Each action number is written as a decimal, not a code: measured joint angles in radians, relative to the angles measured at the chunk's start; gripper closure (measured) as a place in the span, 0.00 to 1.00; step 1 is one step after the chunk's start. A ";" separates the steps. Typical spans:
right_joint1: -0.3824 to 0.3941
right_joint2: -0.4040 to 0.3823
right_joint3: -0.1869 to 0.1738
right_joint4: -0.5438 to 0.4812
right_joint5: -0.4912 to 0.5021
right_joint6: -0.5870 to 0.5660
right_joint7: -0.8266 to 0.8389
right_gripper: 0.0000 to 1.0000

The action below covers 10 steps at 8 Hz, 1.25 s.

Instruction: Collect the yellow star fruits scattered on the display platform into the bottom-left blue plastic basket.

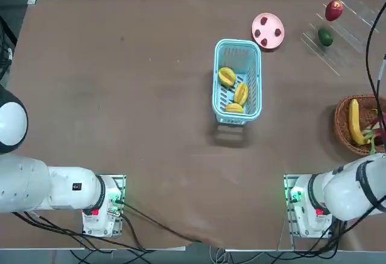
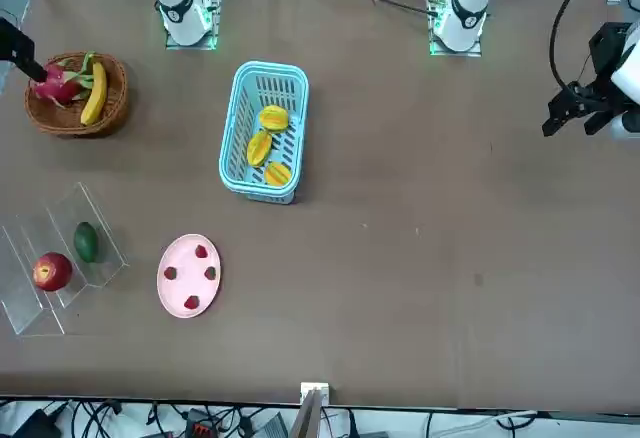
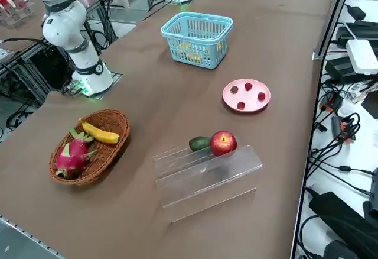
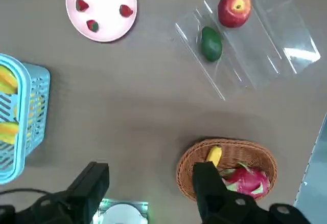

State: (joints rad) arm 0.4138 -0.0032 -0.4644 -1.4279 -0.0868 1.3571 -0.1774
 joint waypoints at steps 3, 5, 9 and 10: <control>0.012 0.016 0.019 0.003 -0.001 0.000 0.052 0.00; -0.134 0.018 0.175 0.005 -0.001 0.000 0.055 0.00; -0.433 0.018 0.475 0.010 -0.001 -0.002 0.055 0.00; -0.449 0.018 0.504 0.010 -0.001 -0.003 0.055 0.00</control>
State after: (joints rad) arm -0.0355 0.0148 0.0392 -1.4174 -0.0878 1.3545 -0.1225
